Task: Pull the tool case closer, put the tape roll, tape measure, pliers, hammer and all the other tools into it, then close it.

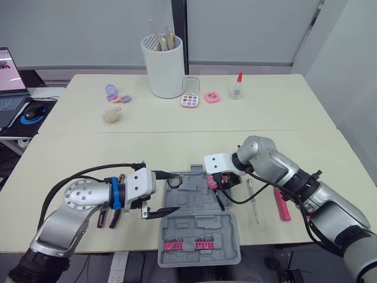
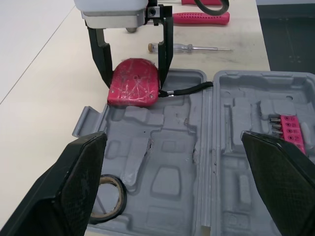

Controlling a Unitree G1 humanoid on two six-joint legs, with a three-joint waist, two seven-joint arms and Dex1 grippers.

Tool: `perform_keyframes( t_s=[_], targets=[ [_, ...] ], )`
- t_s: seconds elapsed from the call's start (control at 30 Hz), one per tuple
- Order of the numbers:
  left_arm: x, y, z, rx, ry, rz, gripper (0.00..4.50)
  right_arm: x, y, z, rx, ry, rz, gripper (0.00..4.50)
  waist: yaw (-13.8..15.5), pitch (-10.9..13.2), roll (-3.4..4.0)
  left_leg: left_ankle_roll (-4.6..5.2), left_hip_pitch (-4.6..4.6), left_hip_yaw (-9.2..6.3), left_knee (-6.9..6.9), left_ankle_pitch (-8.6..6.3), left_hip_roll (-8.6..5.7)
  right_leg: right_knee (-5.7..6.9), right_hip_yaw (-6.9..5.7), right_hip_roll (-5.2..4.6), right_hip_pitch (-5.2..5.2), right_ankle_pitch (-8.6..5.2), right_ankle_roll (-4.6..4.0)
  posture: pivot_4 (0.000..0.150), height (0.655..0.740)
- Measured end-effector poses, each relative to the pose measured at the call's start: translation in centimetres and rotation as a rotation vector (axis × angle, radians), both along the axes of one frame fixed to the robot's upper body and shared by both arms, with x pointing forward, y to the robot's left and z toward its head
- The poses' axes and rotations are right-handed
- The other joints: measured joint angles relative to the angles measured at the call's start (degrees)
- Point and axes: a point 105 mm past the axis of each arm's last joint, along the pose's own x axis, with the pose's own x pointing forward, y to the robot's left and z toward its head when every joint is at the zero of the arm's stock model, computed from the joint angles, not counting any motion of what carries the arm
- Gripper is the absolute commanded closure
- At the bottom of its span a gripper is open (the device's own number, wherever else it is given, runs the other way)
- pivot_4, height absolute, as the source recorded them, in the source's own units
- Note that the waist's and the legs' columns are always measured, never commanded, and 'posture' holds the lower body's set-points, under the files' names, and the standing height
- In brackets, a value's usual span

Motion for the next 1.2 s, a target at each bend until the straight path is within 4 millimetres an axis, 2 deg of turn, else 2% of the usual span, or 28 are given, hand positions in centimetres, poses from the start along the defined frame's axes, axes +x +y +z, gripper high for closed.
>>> perform_keyframes(
  t_s=[0.07, 0.2, 0.23, 0.33, 0.5, 0.6, 0.7, 0.8, 0.87, 0.97, 1.03, 1.2],
  targets=[
    [0.0, -0.2, 0.3, 0.000, -0.005, -0.001, 0.00, 0.1, -0.1, -0.1, -0.005, -0.001, -0.003, 1.42, -0.05, 0.00, 0.00, 0.00, 0.00, 0.01, 0.00, 0.00, 0.00, 0.00, 0.02, 0.00, -0.01, 0.00, 0.00, 0.150, 0.7366],
    [0.2, -0.5, 0.9, 0.002, -0.014, 0.001, 0.00, 0.1, -0.1, -0.1, -0.004, -0.007, 0.008, 0.12, -0.04, 0.00, 0.00, 0.00, 0.00, -0.01, -0.01, 0.00, 0.00, 0.00, 0.00, 0.00, 0.00, 0.00, 0.00, 0.150, 0.7366],
    [0.3, -0.5, 0.9, 0.002, -0.011, 0.003, 0.00, 0.1, -0.1, 0.0, -0.001, -0.007, 0.007, 0.05, -0.05, 0.00, 0.00, 0.00, 0.00, 0.00, -0.01, 0.00, 0.00, 0.00, 0.01, 0.00, 0.00, 0.00, 0.00, 0.150, 0.7366],
    [0.2, -0.6, 1.0, -0.002, -0.001, 0.004, 0.00, 0.1, 0.2, 0.6, 0.034, -0.010, 0.002, 0.05, -0.05, 0.00, 0.00, 0.00, 0.00, -0.01, -0.01, 0.00, 0.00, 0.00, 0.00, 0.00, -0.01, 0.00, 0.00, 0.150, 0.7366],
    [0.0, -0.9, 1.1, -0.006, -0.001, -0.005, 0.00, -0.5, 0.7, 3.3, 0.136, -0.026, 0.017, 0.05, 0.03, 0.01, 0.01, 0.00, 0.00, -0.07, -0.01, 0.00, -0.01, -0.02, -0.05, -0.01, 0.04, 0.00, 0.00, 0.150, 0.7366],
    [-0.1, -0.8, 1.0, -0.007, 0.006, -0.001, 0.00, -1.1, -0.1, 4.3, 0.211, -0.028, 0.018, 0.05, 0.07, 0.01, 0.01, 0.00, -0.01, -0.10, -0.01, 0.00, -0.02, -0.04, -0.10, -0.02, 0.08, 0.00, 0.00, 0.150, 0.7366],
    [-0.2, -0.7, 0.8, -0.011, 0.019, 0.001, 0.00, -1.9, -1.4, 3.9, 0.258, -0.018, 0.025, 0.05, 0.11, 0.01, 0.00, 0.00, -0.01, -0.12, -0.01, 0.00, -0.03, -0.05, -0.12, -0.03, 0.10, 0.00, 0.00, 0.150, 0.7366],
    [-0.4, -0.7, 0.6, -0.021, 0.034, -0.001, 0.00, -2.7, -2.1, 2.7, 0.303, 0.001, 0.037, 0.63, 0.11, 0.01, 0.00, 0.00, -0.01, -0.12, 0.00, 0.00, -0.02, -0.05, -0.11, -0.02, 0.09, 0.00, 0.00, 0.150, 0.7366],
    [-0.5, -0.7, 0.6, -0.022, 0.036, -0.001, 0.00, -3.1, -2.2, 2.3, 0.339, -0.008, 0.052, 1.34, -0.13, 0.01, 0.01, 0.00, 0.00, -0.10, 0.00, 0.00, 0.00, -0.04, -0.08, 0.00, 0.08, 0.00, 0.00, 0.150, 0.7366],
    [-0.4, -0.6, 0.6, -0.020, 0.037, -0.002, 0.00, -3.0, -2.4, 2.0, 0.369, -0.034, 0.057, 2.17, -0.16, 0.01, 0.01, -0.01, 0.01, -0.13, -0.01, 0.01, 0.02, -0.02, -0.11, 0.06, 0.09, 0.00, 0.00, 0.150, 0.7366],
    [-0.4, -0.6, 0.6, -0.019, 0.038, -0.003, 0.00, -2.6, -2.5, 2.0, 0.378, -0.056, 0.049, 2.54, -0.11, 0.01, 0.01, -0.01, 0.01, -0.13, -0.01, 0.01, 0.02, -0.02, -0.11, 0.06, 0.09, 0.00, 0.00, 0.150, 0.7366],
    [-0.2, -0.2, 0.3, -0.019, 0.045, -0.003, 0.00, -1.8, -2.9, 1.6, 0.388, -0.077, 0.001, 2.54, -0.04, 0.01, 0.00, -0.01, 0.00, -0.10, 0.00, 0.01, -0.01, -0.04, -0.10, 0.06, 0.10, 0.00, 0.00, 0.150, 0.7366]
  ],
)
